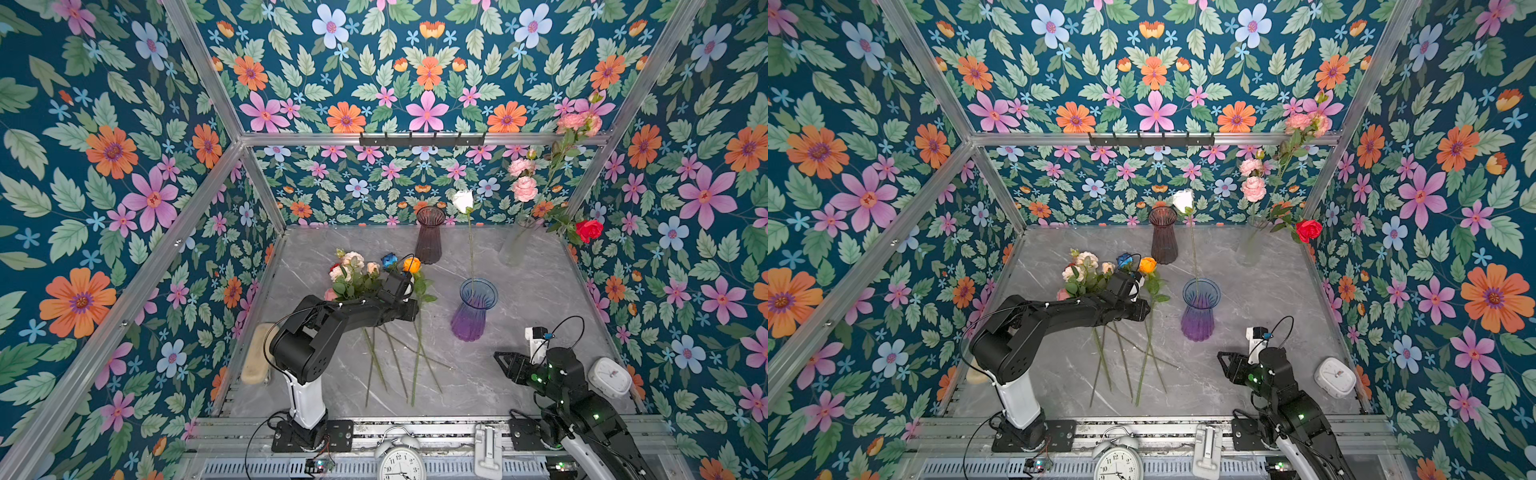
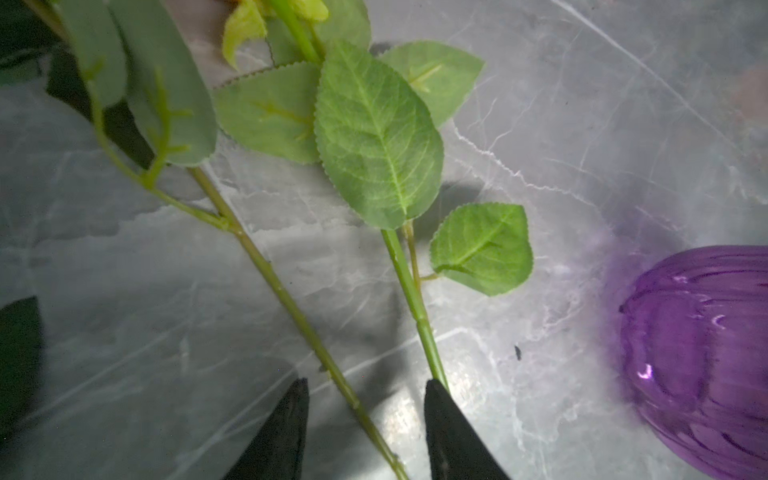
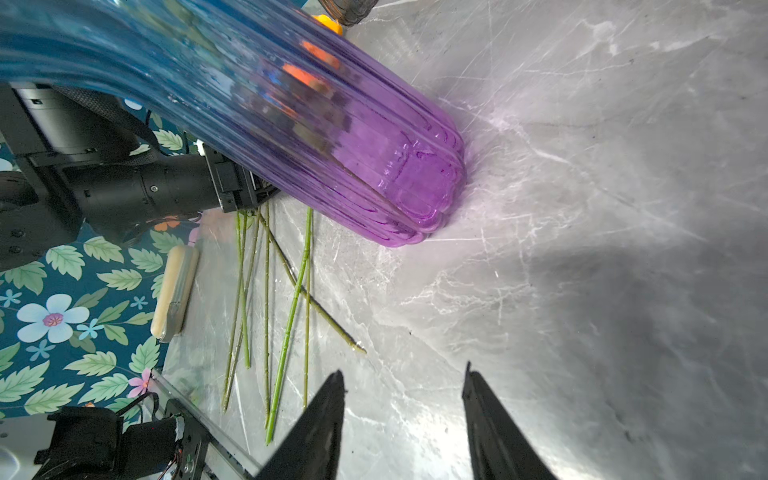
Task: Arrange the flowers into the vase
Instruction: 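Move the left gripper back to the stems and grasp the yellow rose stem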
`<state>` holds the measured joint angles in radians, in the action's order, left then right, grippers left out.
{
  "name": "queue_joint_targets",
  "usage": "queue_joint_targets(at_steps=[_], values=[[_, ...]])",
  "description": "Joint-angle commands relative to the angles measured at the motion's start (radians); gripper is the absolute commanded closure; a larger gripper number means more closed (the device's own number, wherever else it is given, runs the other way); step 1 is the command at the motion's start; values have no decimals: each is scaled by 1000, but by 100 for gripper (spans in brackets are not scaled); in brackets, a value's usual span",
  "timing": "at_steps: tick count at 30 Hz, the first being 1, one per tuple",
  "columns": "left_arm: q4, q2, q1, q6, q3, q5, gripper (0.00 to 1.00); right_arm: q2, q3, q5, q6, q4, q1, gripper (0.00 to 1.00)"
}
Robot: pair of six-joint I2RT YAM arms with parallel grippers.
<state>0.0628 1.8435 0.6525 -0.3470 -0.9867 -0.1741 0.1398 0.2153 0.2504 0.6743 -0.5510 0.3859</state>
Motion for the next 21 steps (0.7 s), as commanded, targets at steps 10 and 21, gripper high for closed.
queue_joint_targets(at_steps=[10, 21], values=[[-18, -5, 42, -19, -44, 44, 52, -21, -1, 6, -15, 25, 1, 52], [-57, 12, 91, -35, -103, 56, 54, -22, -1, 4, -13, 23, 0, 52]])
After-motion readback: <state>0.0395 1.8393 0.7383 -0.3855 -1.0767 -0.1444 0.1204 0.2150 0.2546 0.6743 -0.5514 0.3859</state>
